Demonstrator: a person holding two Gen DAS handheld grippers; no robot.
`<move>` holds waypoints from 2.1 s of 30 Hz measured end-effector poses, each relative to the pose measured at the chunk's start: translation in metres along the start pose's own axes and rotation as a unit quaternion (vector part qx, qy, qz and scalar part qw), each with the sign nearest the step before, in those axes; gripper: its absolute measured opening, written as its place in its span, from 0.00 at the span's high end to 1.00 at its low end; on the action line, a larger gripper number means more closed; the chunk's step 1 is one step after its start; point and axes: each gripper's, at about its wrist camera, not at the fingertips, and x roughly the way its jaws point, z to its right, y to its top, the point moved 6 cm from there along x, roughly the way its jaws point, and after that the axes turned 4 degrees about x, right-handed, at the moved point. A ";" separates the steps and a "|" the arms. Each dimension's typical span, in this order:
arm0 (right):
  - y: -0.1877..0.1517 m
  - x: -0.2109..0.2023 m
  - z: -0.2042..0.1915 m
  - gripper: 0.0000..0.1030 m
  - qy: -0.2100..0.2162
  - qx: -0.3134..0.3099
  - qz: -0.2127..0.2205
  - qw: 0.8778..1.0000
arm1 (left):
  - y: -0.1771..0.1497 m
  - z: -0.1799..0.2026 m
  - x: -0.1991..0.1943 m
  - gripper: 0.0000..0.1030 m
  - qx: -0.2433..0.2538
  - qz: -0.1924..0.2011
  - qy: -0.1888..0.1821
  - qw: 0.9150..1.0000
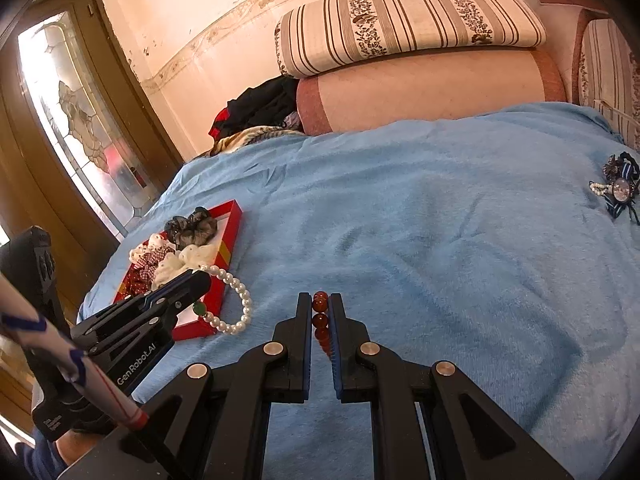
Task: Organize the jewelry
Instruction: 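Carry both held bracelets over the red-rimmed tray with both tools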
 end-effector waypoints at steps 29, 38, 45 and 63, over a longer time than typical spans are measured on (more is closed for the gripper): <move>0.020 0.031 -0.123 0.91 0.048 -0.086 -0.019 0.995 | 0.006 -0.116 -0.042 0.91 -0.105 0.038 0.055 0.992; 0.018 0.071 -0.186 0.91 0.096 -0.113 -0.046 0.988 | -0.010 -0.178 -0.052 0.91 -0.148 0.026 0.116 0.982; 0.007 0.108 -0.219 0.91 0.119 -0.120 -0.077 0.983 | -0.025 -0.210 -0.049 0.91 -0.168 0.000 0.157 0.973; -0.015 0.175 -0.219 0.91 0.093 -0.107 -0.133 0.981 | -0.052 -0.242 -0.028 0.91 -0.201 -0.062 0.189 0.959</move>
